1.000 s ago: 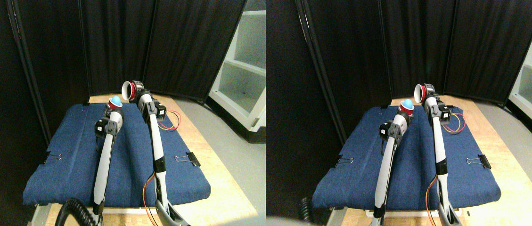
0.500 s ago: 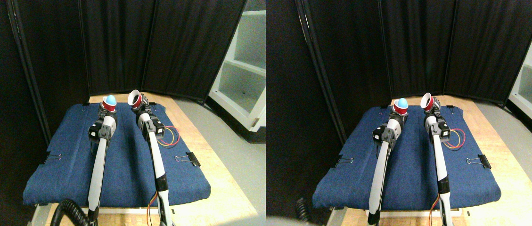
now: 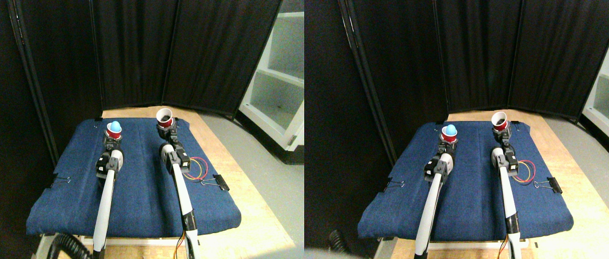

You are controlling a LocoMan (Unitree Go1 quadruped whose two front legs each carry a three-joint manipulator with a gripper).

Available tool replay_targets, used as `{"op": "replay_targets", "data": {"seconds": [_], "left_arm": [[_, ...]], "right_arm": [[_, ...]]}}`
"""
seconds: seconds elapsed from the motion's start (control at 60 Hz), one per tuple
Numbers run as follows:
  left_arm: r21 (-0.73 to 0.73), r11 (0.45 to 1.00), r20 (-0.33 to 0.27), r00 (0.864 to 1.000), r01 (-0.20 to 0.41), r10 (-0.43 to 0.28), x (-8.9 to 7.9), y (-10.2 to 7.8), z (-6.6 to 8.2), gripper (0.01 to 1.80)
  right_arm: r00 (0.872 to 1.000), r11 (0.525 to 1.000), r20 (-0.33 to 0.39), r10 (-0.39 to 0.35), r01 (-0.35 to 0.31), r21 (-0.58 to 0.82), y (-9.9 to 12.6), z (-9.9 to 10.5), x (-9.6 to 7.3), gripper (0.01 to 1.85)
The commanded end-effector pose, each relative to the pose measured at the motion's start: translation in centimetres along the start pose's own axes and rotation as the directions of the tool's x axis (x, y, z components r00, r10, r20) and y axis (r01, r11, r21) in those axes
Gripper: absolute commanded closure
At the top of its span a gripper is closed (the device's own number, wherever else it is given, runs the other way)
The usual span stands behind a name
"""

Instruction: Pour (bimanual)

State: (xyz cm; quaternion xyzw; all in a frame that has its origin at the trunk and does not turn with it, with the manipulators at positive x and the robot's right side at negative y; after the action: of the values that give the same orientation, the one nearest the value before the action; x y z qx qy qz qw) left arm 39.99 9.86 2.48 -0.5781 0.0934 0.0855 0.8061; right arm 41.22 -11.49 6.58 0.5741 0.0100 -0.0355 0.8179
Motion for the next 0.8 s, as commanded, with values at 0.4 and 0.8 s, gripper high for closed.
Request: {"op": "replay_targets", "data": {"seconds": [0.4,0.8], "left_arm": [[-0.053,0.997,0.091,0.994,-0.051,0.055,2.1,4.3,-0.1,1.48],[-0.067,0.996,0.074,0.995,-0.067,0.072,3.4,4.6,-0.2,1.48]], "right_arm": [[0.996,0.998,0.079,-0.041,0.037,0.054,-3.1,1.1,0.0,1.53],[0.990,0.994,0.105,-0.090,0.082,0.079,-5.6,0.7,0.0,1.53]]}}
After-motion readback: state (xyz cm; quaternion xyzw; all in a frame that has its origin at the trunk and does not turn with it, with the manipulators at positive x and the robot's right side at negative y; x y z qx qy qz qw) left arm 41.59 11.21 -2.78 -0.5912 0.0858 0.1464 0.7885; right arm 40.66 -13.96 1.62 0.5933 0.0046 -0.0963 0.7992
